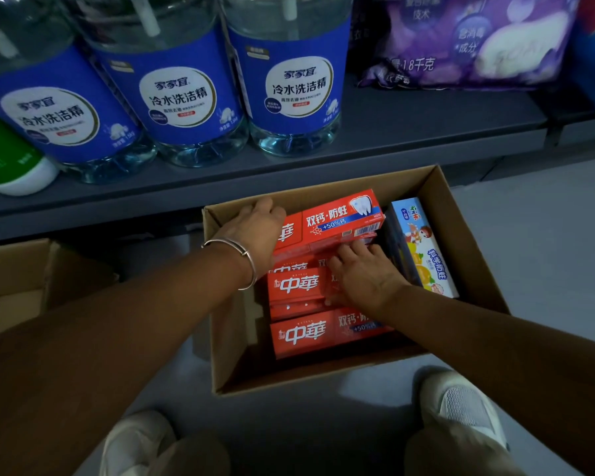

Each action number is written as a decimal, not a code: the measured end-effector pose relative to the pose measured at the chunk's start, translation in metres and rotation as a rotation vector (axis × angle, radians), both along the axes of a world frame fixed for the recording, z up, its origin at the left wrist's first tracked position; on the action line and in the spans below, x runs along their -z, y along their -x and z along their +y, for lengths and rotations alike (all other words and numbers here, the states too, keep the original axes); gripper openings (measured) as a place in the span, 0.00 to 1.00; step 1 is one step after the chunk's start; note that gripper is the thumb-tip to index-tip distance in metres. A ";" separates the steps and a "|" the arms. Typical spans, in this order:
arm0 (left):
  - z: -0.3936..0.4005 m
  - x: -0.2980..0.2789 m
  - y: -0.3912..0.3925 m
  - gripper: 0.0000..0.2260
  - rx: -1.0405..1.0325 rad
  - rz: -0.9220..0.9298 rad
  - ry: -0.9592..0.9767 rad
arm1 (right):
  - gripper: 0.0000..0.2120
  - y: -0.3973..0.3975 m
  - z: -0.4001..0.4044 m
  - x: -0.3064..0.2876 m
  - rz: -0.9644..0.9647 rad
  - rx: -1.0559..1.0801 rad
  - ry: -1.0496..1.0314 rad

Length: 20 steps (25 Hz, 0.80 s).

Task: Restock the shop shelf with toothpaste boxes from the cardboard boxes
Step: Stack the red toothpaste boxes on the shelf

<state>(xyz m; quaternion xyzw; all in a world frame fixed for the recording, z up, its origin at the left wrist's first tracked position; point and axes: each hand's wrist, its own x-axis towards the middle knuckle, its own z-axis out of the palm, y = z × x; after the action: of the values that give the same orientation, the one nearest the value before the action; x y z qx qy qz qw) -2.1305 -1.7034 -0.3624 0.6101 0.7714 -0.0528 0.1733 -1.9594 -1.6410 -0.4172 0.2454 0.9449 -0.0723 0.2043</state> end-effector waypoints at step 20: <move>-0.050 -0.217 0.004 0.26 0.023 0.209 -0.253 | 0.30 -0.024 -0.029 -0.200 0.424 -0.258 -0.439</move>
<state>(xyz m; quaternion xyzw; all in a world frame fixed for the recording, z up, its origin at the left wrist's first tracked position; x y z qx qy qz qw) -2.1341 -1.7531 -0.1451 0.6268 0.7788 -0.0205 0.0135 -1.9353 -1.6695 -0.2177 0.1414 0.9827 0.1099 -0.0471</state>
